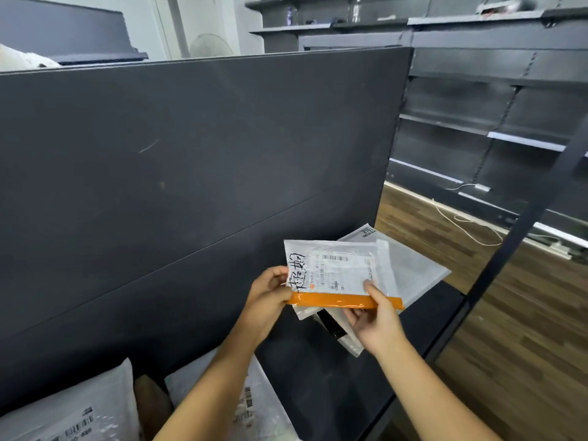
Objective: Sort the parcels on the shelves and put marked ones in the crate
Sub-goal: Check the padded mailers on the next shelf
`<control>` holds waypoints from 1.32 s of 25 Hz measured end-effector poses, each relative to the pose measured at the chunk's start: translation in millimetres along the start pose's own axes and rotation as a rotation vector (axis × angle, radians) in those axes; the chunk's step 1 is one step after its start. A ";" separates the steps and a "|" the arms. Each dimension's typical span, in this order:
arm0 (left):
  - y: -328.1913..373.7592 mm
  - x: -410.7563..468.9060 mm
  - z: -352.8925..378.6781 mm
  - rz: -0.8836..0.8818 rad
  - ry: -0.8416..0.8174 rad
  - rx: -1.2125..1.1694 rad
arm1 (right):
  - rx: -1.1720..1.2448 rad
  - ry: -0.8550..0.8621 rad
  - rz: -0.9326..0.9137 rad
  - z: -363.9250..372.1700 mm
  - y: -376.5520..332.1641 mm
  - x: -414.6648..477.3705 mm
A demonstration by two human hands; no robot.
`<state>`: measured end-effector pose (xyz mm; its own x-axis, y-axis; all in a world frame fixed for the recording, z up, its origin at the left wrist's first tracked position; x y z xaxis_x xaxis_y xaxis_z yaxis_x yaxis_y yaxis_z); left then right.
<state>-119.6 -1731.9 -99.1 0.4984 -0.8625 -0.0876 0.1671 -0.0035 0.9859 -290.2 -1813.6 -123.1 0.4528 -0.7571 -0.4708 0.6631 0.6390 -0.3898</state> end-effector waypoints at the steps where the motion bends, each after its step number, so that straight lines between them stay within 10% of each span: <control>1: 8.4 0.0 -6.2 0.020 -0.033 -0.002 | -0.019 -0.050 -0.012 -1.1 -9.9 -6.6; 10: 38.9 -8.3 -19.0 0.034 0.062 -0.302 | -0.566 -0.342 0.212 -27.7 -14.2 -42.6; 18: 8.9 -48.9 37.7 -0.033 -0.072 0.013 | -0.300 -0.365 0.056 -20.6 2.1 -61.7; 33: 19.8 -88.7 17.7 -0.151 0.074 0.025 | -0.952 -0.493 -0.201 18.3 -5.2 -108.4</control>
<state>-175.6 -1664.5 -69.3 0.5310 -0.8113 -0.2445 0.2245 -0.1435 0.9639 -331.8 -1737.4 -55.6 0.7177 -0.6950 -0.0435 0.1151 0.1799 -0.9769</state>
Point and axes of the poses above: each hand's wrist, its own x-axis towards the middle knuckle, its own z-axis out of the palm, y = z × x, the point moved 3 cm from there along x, towards the middle knuckle, and after that the axes turned 7 degrees about x, right-handed, at the moved point
